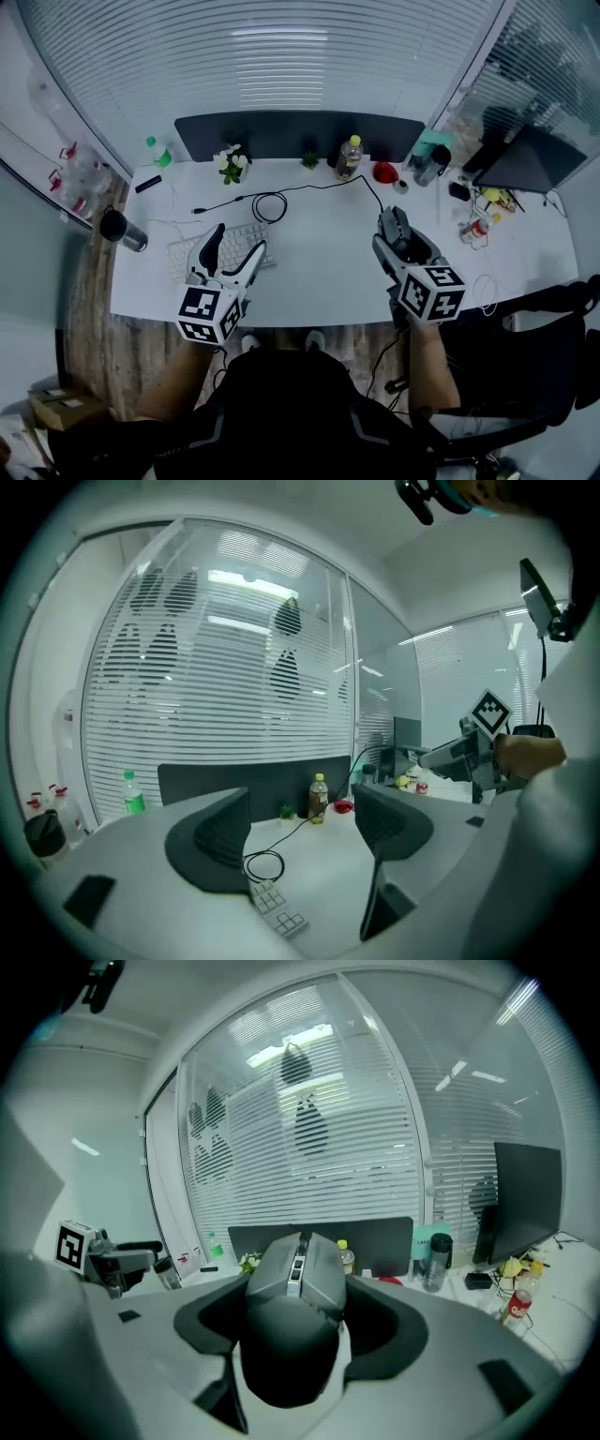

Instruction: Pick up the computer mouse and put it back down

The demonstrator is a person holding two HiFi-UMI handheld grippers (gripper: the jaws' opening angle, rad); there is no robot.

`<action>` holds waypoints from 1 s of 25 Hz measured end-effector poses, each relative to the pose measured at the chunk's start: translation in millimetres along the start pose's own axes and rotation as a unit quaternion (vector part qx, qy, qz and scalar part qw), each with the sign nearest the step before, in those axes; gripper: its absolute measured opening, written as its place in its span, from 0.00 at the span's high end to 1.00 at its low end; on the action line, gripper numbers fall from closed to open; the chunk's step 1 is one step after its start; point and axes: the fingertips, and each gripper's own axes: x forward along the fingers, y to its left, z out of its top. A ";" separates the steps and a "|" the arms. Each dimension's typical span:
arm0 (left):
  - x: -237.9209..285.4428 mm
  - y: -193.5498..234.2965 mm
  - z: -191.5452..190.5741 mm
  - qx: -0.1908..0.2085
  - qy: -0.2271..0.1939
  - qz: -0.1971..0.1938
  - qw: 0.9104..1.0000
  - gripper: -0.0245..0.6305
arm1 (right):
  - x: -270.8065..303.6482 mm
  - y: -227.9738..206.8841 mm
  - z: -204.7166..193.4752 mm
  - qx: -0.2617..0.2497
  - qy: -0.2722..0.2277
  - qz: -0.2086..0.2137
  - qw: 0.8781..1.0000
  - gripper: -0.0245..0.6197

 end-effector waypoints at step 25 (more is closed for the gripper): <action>-34.2 62.2 -4.2 -0.003 0.001 0.079 0.997 0.41 | 80.9 59.0 -0.8 -0.025 0.030 0.051 0.998 0.50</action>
